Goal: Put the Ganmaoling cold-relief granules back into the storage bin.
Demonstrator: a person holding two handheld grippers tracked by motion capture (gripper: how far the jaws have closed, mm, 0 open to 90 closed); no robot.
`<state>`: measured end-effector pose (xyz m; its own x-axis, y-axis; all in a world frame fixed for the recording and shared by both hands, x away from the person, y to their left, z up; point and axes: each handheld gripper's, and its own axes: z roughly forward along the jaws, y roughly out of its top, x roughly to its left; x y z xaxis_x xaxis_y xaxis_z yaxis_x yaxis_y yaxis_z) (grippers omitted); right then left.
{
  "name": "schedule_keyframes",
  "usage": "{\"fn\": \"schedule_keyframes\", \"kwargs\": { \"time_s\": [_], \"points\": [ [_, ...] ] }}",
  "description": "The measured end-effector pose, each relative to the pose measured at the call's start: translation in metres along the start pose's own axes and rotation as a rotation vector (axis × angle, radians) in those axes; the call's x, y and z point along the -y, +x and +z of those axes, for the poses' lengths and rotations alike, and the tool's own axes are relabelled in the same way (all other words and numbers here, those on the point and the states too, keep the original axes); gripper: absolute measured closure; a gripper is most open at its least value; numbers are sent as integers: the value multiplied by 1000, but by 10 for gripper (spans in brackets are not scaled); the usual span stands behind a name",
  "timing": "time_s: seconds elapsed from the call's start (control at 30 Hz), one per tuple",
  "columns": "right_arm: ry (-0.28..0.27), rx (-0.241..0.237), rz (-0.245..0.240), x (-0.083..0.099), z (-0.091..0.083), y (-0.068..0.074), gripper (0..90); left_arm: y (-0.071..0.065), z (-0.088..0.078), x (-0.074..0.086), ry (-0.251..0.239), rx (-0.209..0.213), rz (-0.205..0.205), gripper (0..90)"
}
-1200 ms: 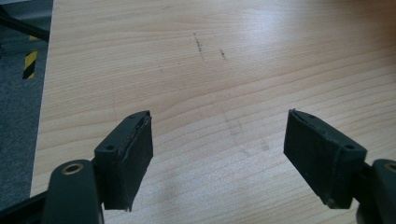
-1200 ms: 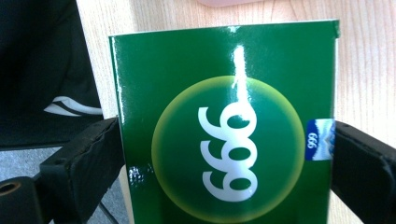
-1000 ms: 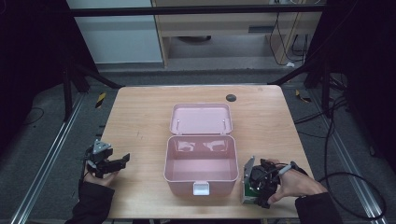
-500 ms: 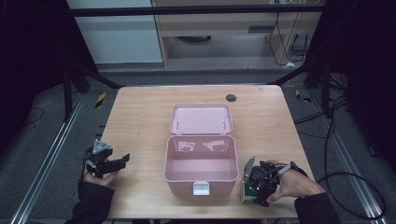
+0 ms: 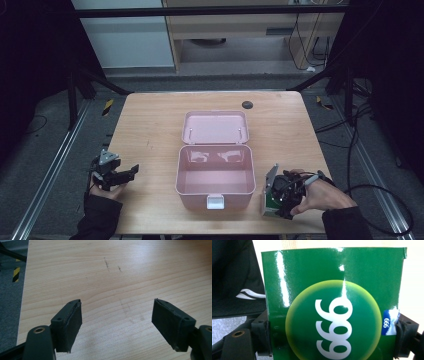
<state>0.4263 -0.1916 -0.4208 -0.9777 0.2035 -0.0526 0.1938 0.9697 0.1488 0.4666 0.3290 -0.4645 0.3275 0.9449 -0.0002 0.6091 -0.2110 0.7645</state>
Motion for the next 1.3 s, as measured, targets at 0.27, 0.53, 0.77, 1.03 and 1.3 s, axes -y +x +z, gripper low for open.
{"fn": "schedule_keyframes", "kwargs": {
  "time_s": [0.27,0.53,0.77,1.03,1.3],
  "points": [
    [-51,39,16,7,-35,-2,164,0,0,0,0,-1,0,235],
    [-69,73,15,3,-65,-5,163,-1,0,0,1,-1,1,236],
    [-71,95,3,-7,-89,-8,164,-1,0,0,4,0,4,236],
    [-79,107,-6,-18,-114,-12,164,0,0,0,1,0,1,236],
    [-85,117,-20,-28,-129,-17,164,0,0,0,2,1,1,236]
  ]
}}
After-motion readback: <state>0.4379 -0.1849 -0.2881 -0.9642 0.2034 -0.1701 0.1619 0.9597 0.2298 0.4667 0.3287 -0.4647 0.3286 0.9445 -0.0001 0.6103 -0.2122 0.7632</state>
